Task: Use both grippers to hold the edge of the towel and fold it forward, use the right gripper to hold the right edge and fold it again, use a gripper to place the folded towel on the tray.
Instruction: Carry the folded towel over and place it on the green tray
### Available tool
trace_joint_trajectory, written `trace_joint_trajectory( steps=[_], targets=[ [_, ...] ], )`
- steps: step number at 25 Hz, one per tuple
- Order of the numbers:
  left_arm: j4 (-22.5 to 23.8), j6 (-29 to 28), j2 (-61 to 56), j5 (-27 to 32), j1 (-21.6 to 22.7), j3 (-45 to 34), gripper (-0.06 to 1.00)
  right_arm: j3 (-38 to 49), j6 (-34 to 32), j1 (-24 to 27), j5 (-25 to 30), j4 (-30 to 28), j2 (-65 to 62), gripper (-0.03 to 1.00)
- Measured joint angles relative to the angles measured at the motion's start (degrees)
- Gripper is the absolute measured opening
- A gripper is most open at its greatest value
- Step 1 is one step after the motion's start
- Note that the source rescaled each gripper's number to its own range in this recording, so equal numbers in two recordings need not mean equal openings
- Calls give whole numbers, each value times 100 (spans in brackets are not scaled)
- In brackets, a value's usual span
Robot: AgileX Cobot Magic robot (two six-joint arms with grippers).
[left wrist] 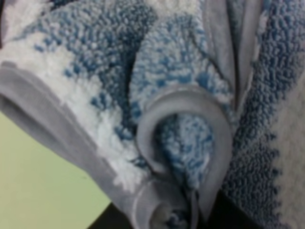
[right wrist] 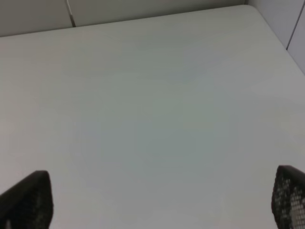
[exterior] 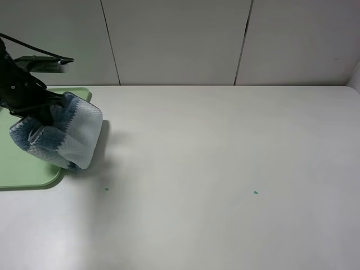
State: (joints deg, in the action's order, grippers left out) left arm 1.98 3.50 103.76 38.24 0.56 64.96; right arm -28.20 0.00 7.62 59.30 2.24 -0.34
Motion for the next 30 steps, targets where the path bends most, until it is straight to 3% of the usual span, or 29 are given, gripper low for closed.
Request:
trace_joint_trajectory(
  steps=[13,19,25,27,29,30],
  targets=[
    [-10,58,0,-737,1224,-177,17,0,0,0,0,0,0,100],
    [-5,58,0,-1265,1361,-516,17,0,0,0,0,0,0,100],
    [-5,65,0,-1301,1372,-523,17,0,0,0,0,0,0,100],
    [-5,65,0,-1301,1392,-523,24,0,0,0,0,0,0,100],
    [26,65,-13,-1247,1439,-523,41,0,0,0,0,0,0,100],
    [78,65,-24,-1151,1479,-523,56,0,0,0,0,0,0,100]
  ],
)
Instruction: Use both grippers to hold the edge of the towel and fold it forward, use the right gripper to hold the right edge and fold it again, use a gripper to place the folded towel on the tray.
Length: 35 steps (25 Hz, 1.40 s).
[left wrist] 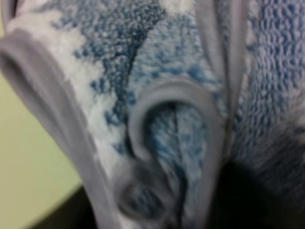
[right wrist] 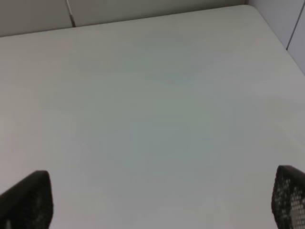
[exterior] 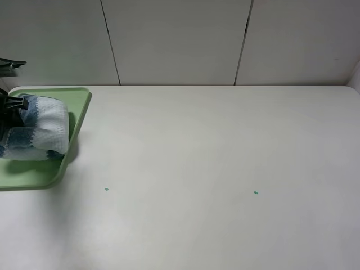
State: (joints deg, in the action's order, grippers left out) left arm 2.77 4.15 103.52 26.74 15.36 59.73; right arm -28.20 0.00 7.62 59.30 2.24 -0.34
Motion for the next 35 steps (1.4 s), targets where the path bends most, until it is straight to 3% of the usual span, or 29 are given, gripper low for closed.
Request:
trace_joint_trajectory(
  steps=[2,4,7,13,20,25,30,35],
  targets=[
    [113,0,-88,181,79,5,77,0,0,0,0,0,0,100],
    [237,0,-209,338,135,5,91,0,0,0,0,0,0,100],
    [346,0,-448,485,194,5,97,0,0,0,0,0,0,100],
    [351,0,-1046,802,223,17,100,0,0,0,0,0,0,100],
    [293,51,-2015,1978,223,17,100,0,0,0,0,0,0,100],
    [-41,311,-2878,2844,223,17,100,0,0,0,0,0,0,100],
    [-486,926,-3765,3694,223,17,100,0,0,0,0,0,0,100],
    [-853,1307,-4858,4040,223,-361,100,0,0,0,0,0,0,100]
  ],
)
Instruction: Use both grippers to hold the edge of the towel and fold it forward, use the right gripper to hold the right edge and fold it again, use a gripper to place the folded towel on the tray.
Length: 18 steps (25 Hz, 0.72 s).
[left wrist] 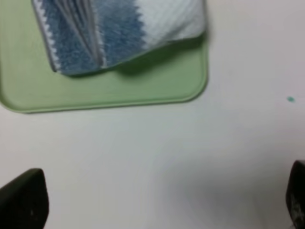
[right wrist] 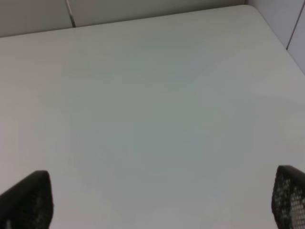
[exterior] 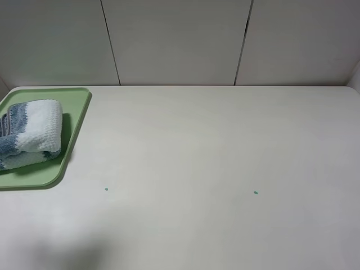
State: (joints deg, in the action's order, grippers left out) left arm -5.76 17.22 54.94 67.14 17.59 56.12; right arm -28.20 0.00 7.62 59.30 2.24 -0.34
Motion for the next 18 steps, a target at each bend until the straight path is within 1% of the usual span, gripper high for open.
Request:
trace_joint_trajectory(
  steps=[5,9,14,18],
  targets=[
    [-185,131,-1611,11,0,-838,100,0,0,0,0,0,0,100],
    [-412,112,-2972,16,0,-1357,100,0,0,0,0,0,-5,100],
    [-514,94,-4258,13,0,-1665,100,0,0,0,0,0,-5,100],
    [-526,88,-4954,9,-8,-1868,100,0,0,0,0,0,-5,100]
  ],
)
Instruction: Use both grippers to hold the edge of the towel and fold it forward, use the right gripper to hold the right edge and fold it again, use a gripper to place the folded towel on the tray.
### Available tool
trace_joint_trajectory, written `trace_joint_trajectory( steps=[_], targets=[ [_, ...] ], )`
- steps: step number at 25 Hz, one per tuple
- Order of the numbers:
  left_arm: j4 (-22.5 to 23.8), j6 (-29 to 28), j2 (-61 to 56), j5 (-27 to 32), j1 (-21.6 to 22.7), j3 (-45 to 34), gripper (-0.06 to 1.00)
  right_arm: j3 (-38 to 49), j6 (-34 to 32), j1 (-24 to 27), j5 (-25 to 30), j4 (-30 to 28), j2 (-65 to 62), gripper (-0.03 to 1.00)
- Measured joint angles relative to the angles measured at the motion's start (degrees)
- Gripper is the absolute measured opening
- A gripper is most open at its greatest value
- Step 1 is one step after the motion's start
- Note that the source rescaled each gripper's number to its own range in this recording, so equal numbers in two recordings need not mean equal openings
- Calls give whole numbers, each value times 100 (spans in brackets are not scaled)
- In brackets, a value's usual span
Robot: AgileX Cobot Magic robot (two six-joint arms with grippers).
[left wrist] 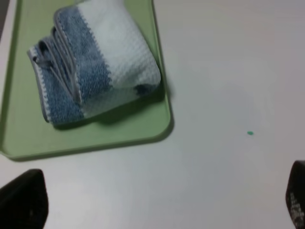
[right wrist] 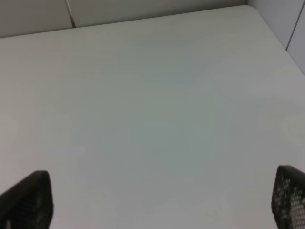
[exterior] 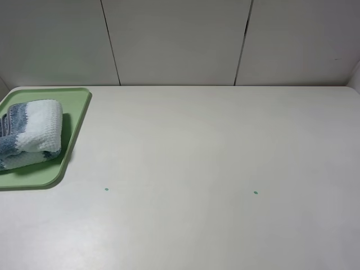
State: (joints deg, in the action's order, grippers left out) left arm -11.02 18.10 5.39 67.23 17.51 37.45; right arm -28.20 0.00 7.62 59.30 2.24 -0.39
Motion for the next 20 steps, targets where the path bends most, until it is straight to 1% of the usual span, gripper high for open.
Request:
trace_joint_trajectory(
  steps=[2,4,6,9,12,14,20],
  targets=[
    [0,0,-291,-31,-89,-176,100,0,0,0,0,0,0,100],
    [30,-5,-539,-223,-265,-438,100,0,0,0,0,0,0,100],
    [112,-16,-565,-472,-551,-691,100,0,0,0,0,0,0,100],
    [375,-285,-565,-546,-981,-875,100,0,0,0,0,0,0,100],
    [585,-576,-573,-560,-1247,-895,100,0,0,0,0,0,0,100],
    [673,-630,-585,-572,-1277,-895,100,0,0,0,0,0,0,100],
    [691,-667,-585,-578,-1281,-895,100,0,0,0,0,0,0,100]
  ],
)
